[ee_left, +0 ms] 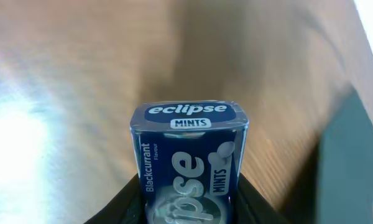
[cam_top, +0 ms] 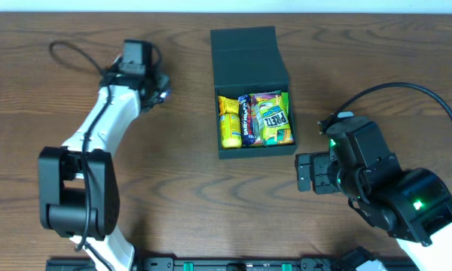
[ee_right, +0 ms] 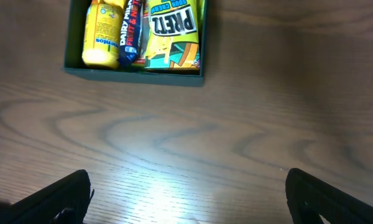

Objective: Pack container
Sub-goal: 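Carry the Eclipse tin with the left gripper and drop it into the box, then raise both grippers to the back edges of the box lid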

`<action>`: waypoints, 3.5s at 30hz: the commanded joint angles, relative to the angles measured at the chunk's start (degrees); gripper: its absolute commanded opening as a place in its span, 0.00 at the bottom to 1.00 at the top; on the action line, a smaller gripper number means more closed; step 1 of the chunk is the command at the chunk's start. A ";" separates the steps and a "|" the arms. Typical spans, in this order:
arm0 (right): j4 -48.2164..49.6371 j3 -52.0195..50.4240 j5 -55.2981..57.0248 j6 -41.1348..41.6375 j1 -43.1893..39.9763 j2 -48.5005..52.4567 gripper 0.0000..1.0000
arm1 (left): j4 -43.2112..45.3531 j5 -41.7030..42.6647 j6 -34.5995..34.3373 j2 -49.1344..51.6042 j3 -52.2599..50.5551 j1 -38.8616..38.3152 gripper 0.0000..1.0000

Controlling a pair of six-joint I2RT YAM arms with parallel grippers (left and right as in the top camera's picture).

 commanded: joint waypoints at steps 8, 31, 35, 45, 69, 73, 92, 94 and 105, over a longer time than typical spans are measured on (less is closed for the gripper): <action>-0.04 0.33 0.37 -0.70 -0.37 -0.24 0.99 | -5.49 -0.20 25.77 0.31 9.81 -14.99 0.06; -0.04 0.33 0.37 -0.70 -0.37 -0.24 0.99 | -12.66 6.25 23.82 3.87 9.86 -28.63 0.93; -0.04 0.33 0.37 -0.70 -0.37 -0.24 0.99 | -12.94 6.19 24.30 2.80 9.86 -28.30 0.97; -0.04 0.33 0.37 -0.70 -0.37 -0.24 0.99 | -16.79 5.95 28.15 -3.89 9.86 -21.88 0.95; 7.17 0.28 -5.22 -0.48 -0.37 -0.13 0.99 | -21.75 5.77 31.80 -6.51 9.86 -7.26 0.06; 12.66 0.22 -5.14 -0.83 -0.37 1.25 0.99 | -21.51 5.79 31.30 -6.51 9.86 -7.26 0.06; 40.19 0.24 -15.85 -0.02 -16.00 27.15 0.01 | -0.15 18.78 28.63 2.49 11.23 -2.75 0.05; 43.85 0.24 -20.35 0.33 -19.50 31.28 0.02 | -0.07 21.86 28.09 6.25 14.14 -1.42 0.06; 62.16 4.46 -38.86 10.73 -30.34 59.28 0.02 | -10.58 33.53 24.30 36.09 46.56 0.52 0.05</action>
